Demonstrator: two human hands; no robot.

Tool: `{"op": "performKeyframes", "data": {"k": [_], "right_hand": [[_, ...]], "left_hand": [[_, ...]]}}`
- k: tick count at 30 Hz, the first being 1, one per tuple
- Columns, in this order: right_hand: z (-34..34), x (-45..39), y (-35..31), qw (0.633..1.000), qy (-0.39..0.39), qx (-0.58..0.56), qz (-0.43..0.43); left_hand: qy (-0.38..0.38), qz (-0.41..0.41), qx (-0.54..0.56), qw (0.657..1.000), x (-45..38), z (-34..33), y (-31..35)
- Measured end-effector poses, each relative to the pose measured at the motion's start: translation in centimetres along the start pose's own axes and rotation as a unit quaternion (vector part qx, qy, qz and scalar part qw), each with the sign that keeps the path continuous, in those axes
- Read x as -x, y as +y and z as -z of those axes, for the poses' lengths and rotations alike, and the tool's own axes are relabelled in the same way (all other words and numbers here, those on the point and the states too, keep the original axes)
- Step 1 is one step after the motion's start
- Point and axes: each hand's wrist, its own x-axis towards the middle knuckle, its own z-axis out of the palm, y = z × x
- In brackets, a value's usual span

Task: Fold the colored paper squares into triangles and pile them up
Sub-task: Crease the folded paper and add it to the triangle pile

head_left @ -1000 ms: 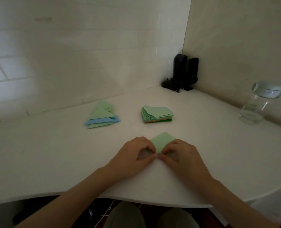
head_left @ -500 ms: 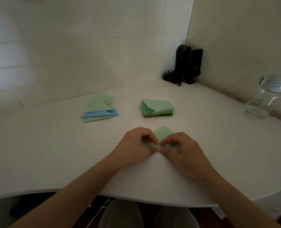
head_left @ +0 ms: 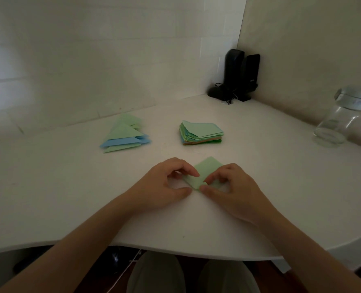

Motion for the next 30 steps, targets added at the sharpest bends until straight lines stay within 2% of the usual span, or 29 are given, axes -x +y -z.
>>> {"op": "performKeyframes", "data": {"k": [4,11,15,18,22,27,30], "right_hand": [[0.1,-0.1,-0.2,0.999,-0.026,0.025,-0.008],[2.0,-0.4,0.2,0.995,-0.057,-0.087,0.003],[2.8,-0.3,0.1,0.992,-0.097,-0.056,0.054],[2.8,-0.3,0.1,0.993,-0.075,0.0,0.092],[3.2,0.2,0.6,0.991,-0.016,0.012,0.132],[3.1,0.8,1.1,0.989,-0.038,0.05,0.133],[2.5,0.7,1.2,0.99,-0.01,0.052,0.13]], "left_hand": [[-0.023,-0.009,-0.014,1.0,0.3,0.0,0.3],[0.042,-0.071,-0.114,0.99,0.4,-1.2,0.4],[0.052,-0.121,-0.178,0.975,0.1,-1.5,0.1],[0.064,-0.127,-0.205,0.968,0.2,-1.6,0.3],[0.073,-0.126,-0.238,0.96,0.1,-2.0,0.5],[0.082,-0.095,-0.221,0.967,-0.4,-2.6,0.9],[0.087,-0.084,-0.21,0.97,-0.6,-2.9,1.1]]}}
